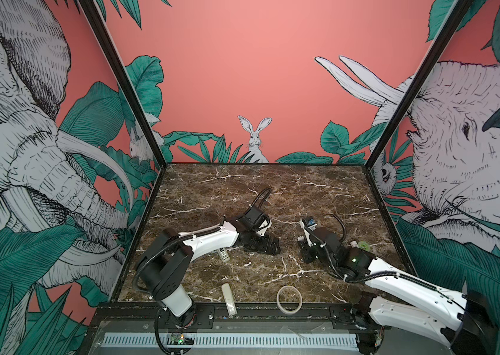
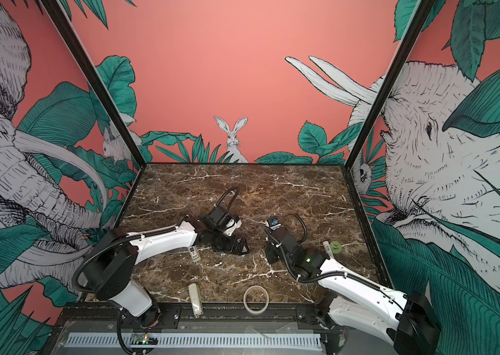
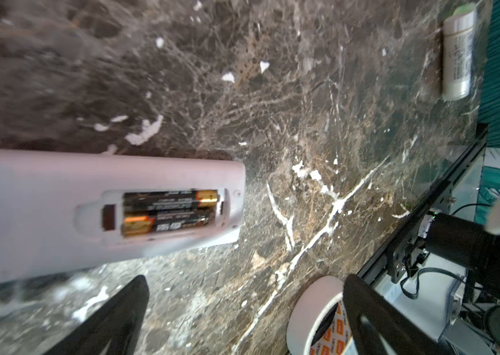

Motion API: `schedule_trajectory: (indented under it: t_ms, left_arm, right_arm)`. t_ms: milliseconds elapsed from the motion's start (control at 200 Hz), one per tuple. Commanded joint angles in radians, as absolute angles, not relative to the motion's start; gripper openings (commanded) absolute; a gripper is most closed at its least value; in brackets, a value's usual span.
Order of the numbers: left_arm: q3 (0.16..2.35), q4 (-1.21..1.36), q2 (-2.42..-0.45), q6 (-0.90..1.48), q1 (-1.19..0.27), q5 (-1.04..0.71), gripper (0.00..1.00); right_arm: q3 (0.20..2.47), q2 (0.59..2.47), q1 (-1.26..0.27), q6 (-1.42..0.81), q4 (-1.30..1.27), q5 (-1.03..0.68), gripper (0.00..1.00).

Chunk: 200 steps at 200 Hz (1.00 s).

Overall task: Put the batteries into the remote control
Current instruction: 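Lower the cover onto the compartment while the left gripper pins the remote's far end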

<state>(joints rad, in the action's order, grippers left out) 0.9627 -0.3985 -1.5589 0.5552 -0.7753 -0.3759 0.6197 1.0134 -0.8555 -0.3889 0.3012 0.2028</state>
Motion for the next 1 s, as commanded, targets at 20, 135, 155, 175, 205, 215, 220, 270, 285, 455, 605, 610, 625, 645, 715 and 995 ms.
schedule_trajectory:
  t_ms: [20, 135, 155, 175, 205, 215, 220, 270, 285, 455, 605, 610, 625, 645, 715, 995]
  left_arm:
    - [0.895, -0.453, -1.412, 0.55, -0.669, -0.305, 0.99]
    - [0.878, -0.489, -1.332, 0.494, -0.581, -0.297, 0.99]
    - [0.882, -0.504, -1.324, 0.48, -0.569, -0.299, 0.99]
    - [0.89, -0.519, -1.319, 0.467, -0.557, -0.302, 0.99]
    - [0.898, -0.538, -1.31, 0.445, -0.541, -0.314, 0.99]
    - [0.9, -0.541, -1.307, 0.438, -0.536, -0.318, 0.99]
    - [0.901, -0.543, -1.305, 0.433, -0.534, -0.32, 0.99]
    - [0.915, -0.565, -1.29, 0.4, -0.517, -0.326, 0.99]
    - [0.922, -0.576, -1.284, 0.39, -0.511, -0.324, 0.99]
    - [0.966, -0.659, -1.232, 0.305, -0.426, -0.35, 0.99]
    - [0.974, -0.704, -1.213, 0.236, -0.324, -0.458, 0.99]
    - [0.974, -0.705, -1.213, 0.234, -0.321, -0.464, 0.99]
    - [0.975, -0.704, -1.211, 0.226, -0.313, -0.479, 0.99]
    - [0.975, -0.705, -1.21, 0.214, -0.304, -0.501, 0.99]
    - [0.993, -0.733, -1.208, 0.177, -0.294, -0.543, 0.99]
    - [0.96, -0.687, -1.181, 0.178, -0.294, -0.591, 0.99]
  right_arm:
    - [0.652, 1.084, -0.833, -0.303, 0.217, 0.12, 0.21]
    - [0.706, 1.188, -0.828, -0.216, 0.177, 0.016, 0.21]
    - [0.717, 1.209, -0.828, -0.199, 0.172, -0.007, 0.21]
    - [0.727, 1.228, -0.827, -0.182, 0.166, -0.029, 0.21]
    - [0.746, 1.26, -0.828, -0.159, 0.16, -0.058, 0.21]
    - [0.751, 1.272, -0.828, -0.15, 0.16, -0.067, 0.21]
    - [0.755, 1.278, -0.827, -0.146, 0.159, -0.071, 0.21]
    - [0.783, 1.325, -0.828, -0.105, 0.151, -0.122, 0.21]
    - [0.792, 1.34, -0.828, -0.092, 0.148, -0.134, 0.21]
    - [0.871, 1.468, -0.827, 0.017, 0.107, -0.242, 0.2]
    - [0.941, 1.571, -0.828, 0.089, 0.116, -0.27, 0.2]
    - [0.943, 1.572, -0.828, 0.09, 0.115, -0.271, 0.2]
    - [0.948, 1.581, -0.828, 0.096, 0.115, -0.272, 0.2]
    - [0.953, 1.59, -0.828, 0.104, 0.114, -0.272, 0.2]
    - [0.957, 1.622, -0.828, 0.13, 0.095, -0.282, 0.2]
    - [0.993, 1.694, -0.827, 0.229, 0.098, -0.307, 0.21]
